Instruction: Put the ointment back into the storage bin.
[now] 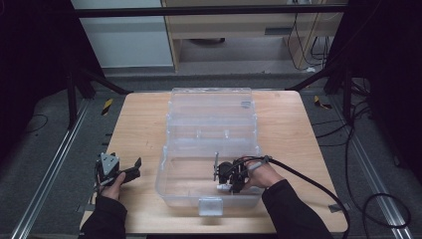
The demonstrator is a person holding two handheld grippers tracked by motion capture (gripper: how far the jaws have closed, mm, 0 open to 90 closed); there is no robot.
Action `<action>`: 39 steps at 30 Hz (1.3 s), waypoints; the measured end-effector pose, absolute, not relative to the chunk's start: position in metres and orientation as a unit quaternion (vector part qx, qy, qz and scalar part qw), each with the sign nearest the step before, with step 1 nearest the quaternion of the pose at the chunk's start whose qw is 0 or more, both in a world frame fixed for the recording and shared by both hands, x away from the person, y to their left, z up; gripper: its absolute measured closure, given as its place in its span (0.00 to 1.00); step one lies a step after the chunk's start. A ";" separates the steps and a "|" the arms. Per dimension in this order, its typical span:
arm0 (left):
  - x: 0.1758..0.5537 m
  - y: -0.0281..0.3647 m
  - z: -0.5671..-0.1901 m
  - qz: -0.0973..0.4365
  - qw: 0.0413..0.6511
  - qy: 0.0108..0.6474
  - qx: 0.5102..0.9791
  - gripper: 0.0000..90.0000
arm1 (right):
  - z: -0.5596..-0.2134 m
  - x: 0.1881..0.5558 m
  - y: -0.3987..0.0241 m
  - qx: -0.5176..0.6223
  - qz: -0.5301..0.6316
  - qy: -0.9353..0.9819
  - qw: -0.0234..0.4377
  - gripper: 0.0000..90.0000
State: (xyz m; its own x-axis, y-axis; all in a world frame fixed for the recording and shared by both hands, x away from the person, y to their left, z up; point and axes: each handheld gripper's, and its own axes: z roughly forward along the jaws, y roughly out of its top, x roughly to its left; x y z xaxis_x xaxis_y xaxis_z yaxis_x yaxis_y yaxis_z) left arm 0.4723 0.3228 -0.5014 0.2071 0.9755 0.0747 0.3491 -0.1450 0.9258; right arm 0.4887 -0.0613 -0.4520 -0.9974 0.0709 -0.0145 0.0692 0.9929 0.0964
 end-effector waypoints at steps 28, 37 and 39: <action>0.472 0.323 -0.501 0.377 0.415 0.504 0.657 0.02 | -0.443 0.491 -0.065 0.048 0.053 0.997 0.013 0.75; 0.472 0.323 -0.501 0.377 0.416 0.504 0.657 0.02 | -0.418 0.489 -0.076 0.064 0.098 0.993 0.027 0.71; 0.472 0.323 -0.501 0.377 0.416 0.504 0.657 0.02 | -0.406 0.487 -0.083 0.072 0.129 0.989 0.027 0.70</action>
State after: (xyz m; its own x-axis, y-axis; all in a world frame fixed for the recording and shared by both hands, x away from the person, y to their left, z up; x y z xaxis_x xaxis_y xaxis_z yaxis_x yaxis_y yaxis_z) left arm 0.4721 0.3226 -0.5014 0.2076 0.9752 0.0762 0.3483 -0.1465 0.9259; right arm 0.4870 -0.0828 -0.4056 -0.9881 0.1498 -0.0351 0.1358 0.9565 0.2581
